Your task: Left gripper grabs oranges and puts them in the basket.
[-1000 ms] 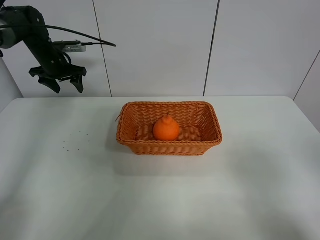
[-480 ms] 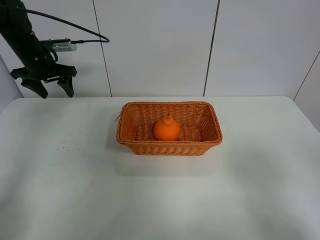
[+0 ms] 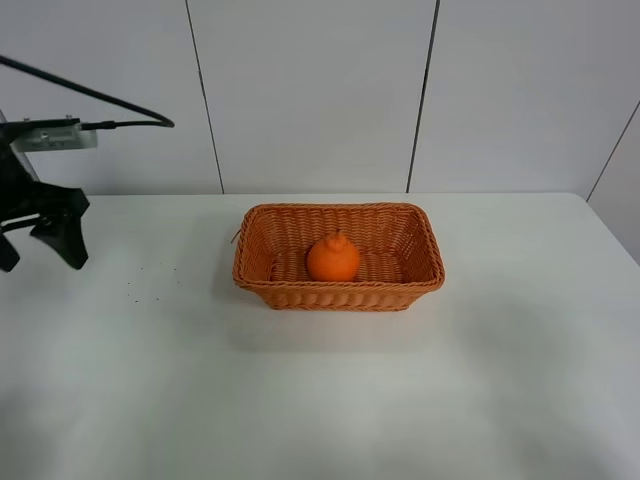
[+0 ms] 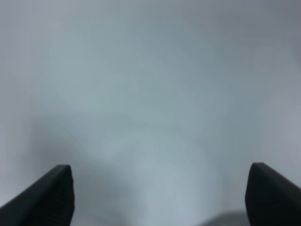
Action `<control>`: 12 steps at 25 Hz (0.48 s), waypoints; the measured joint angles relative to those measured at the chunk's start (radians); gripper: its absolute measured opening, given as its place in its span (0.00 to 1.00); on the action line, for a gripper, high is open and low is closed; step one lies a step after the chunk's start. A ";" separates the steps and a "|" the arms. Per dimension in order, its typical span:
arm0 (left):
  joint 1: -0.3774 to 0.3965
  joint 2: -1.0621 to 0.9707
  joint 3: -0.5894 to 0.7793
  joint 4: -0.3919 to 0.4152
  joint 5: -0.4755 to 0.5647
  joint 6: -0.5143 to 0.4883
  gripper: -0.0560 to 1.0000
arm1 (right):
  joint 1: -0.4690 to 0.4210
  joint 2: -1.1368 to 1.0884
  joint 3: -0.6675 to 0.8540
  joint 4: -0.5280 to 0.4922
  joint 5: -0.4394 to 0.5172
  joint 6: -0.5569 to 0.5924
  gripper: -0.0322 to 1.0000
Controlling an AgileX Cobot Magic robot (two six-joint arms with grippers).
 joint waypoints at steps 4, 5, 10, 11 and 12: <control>0.000 -0.220 0.214 -0.001 -0.004 0.000 0.86 | 0.000 0.000 0.000 0.000 0.000 0.000 0.70; 0.000 -0.277 0.269 -0.001 -0.014 0.000 0.86 | 0.000 0.000 0.000 0.000 0.000 0.000 0.70; 0.000 -0.535 0.502 -0.001 -0.089 0.000 0.86 | 0.000 0.000 0.000 0.000 0.000 0.000 0.70; 0.000 -0.594 0.545 -0.001 -0.096 0.000 0.86 | 0.000 0.000 0.000 0.000 0.000 0.000 0.70; 0.000 -0.653 0.584 -0.001 -0.099 0.000 0.86 | 0.000 0.000 0.000 0.000 0.000 0.000 0.70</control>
